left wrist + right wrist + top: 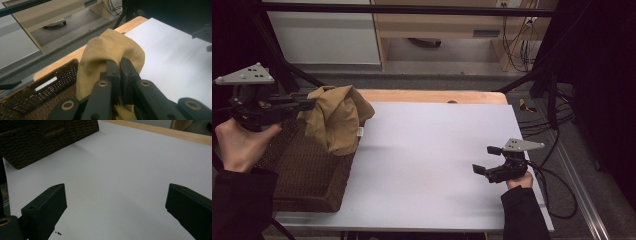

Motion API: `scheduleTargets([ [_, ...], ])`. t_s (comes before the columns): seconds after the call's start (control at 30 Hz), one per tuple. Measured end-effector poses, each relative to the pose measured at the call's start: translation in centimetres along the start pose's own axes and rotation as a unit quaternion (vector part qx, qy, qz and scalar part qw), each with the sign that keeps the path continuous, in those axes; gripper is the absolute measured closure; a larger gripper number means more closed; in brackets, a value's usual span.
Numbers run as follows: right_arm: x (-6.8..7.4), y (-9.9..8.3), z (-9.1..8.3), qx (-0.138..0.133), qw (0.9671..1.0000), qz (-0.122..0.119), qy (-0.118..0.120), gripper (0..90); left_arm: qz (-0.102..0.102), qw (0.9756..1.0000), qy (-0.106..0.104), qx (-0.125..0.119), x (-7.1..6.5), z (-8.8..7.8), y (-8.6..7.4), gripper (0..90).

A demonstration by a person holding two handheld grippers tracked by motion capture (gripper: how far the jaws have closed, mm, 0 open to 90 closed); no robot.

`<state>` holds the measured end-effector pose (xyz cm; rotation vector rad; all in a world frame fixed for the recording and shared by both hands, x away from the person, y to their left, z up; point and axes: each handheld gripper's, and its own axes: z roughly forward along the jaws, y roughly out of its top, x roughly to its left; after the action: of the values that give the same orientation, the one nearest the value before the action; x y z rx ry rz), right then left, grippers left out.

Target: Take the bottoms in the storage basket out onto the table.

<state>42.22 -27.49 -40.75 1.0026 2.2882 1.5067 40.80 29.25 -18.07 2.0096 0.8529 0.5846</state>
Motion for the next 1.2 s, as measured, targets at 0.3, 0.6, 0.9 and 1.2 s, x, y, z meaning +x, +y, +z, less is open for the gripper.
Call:
scheduleTargets([
  [0.3, 0.0, 0.0, 0.0, 0.0, 1.0, -0.002, 0.0, 4.1, 0.011, 0.9997, -0.022, 0.003, -1.3, 1.5, 0.8, 86.5],
  [0.6, 0.0, 0.0, -0.1, -0.001, 1.0, -0.002, 0.0, 4.1, 0.021, 0.999, -0.037, 0.011, -2.5, 2.9, 1.2, 86.4],
  [0.9, 0.0, 0.0, 0.0, 0.0, 1.0, -0.002, 0.001, 4.2, 0.027, 0.9983, -0.05, 0.015, -3.3, 3.8, 1.6, 86.5],
  [1.2, 0.0, 0.0, -0.1, -0.001, 1.0, -0.002, 0.001, 4.2, 0.041, 0.9969, -0.065, 0.017, -4.5, 4.6, 2.3, 86.5],
])
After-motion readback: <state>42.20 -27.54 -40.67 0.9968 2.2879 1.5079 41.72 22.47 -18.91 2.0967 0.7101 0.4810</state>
